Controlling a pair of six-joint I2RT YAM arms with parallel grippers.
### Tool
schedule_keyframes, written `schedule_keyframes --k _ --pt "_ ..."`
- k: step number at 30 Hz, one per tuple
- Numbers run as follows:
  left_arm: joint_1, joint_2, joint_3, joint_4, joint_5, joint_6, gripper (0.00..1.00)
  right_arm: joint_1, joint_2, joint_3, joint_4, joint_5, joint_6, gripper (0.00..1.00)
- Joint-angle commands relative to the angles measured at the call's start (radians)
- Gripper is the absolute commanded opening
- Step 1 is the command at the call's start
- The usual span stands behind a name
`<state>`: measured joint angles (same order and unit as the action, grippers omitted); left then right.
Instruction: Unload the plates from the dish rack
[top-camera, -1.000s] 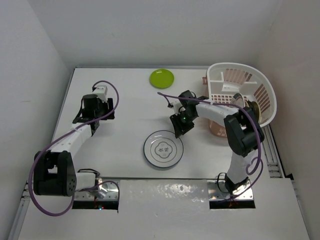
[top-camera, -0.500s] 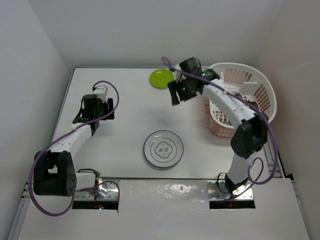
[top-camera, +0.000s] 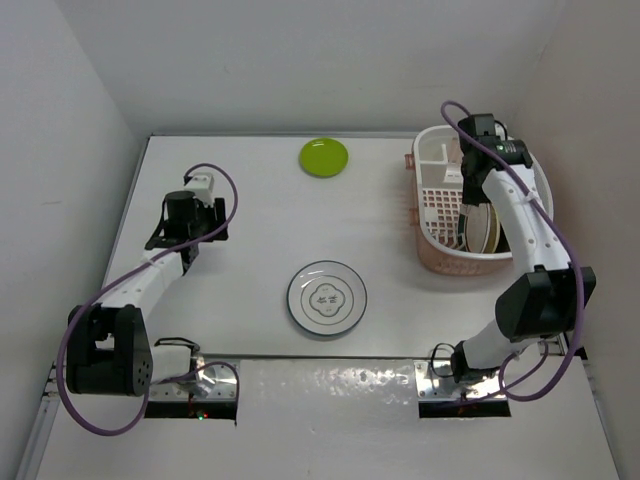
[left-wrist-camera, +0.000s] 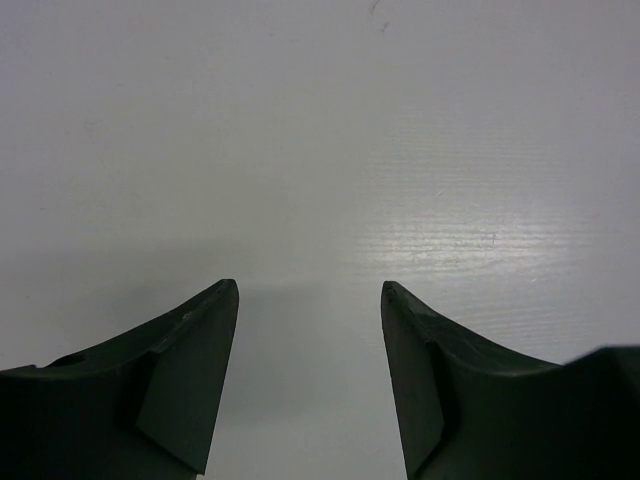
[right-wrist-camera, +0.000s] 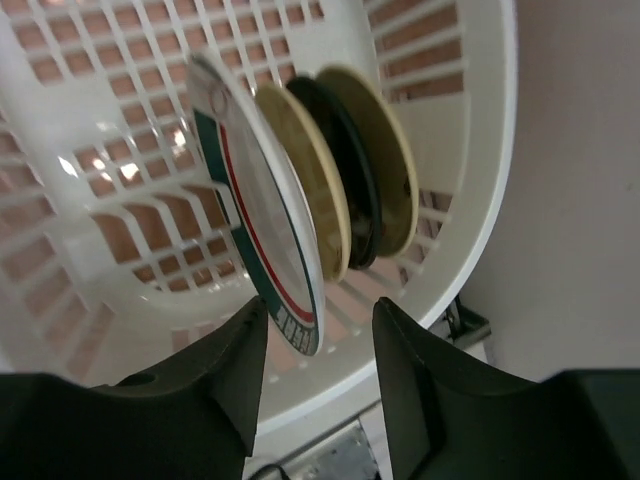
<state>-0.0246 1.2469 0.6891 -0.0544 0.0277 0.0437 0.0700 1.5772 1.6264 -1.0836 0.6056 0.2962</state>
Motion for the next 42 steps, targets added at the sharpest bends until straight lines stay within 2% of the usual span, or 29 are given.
schedule_keyframes --k 1,4,8,10,18,30,36,42 --pt "-0.008 -0.027 -0.006 0.071 -0.003 -0.010 0.57 -0.015 -0.049 -0.074 0.040 0.030 -0.026 0.45" --pt "-0.008 -0.027 -0.011 0.076 -0.006 -0.005 0.57 -0.015 -0.036 -0.099 0.051 -0.010 -0.029 0.42" --pt "-0.008 -0.029 -0.013 0.071 -0.006 -0.005 0.57 -0.015 -0.019 -0.158 0.091 0.040 -0.045 0.37" --pt "-0.008 -0.030 -0.010 0.068 -0.006 -0.005 0.57 -0.015 -0.005 -0.166 0.099 0.060 -0.048 0.32" --pt "-0.008 -0.029 -0.007 0.064 -0.008 -0.001 0.57 -0.015 -0.003 -0.197 0.143 0.049 -0.081 0.21" --pt "-0.008 -0.024 -0.003 0.064 -0.005 0.002 0.57 -0.015 0.000 -0.252 0.185 0.075 -0.124 0.18" --pt "-0.006 -0.024 -0.010 0.062 -0.005 0.008 0.57 -0.015 -0.011 -0.243 0.185 0.072 -0.135 0.01" --pt "-0.008 -0.023 -0.011 0.064 -0.002 0.008 0.57 -0.013 -0.060 -0.235 0.191 0.088 -0.175 0.00"
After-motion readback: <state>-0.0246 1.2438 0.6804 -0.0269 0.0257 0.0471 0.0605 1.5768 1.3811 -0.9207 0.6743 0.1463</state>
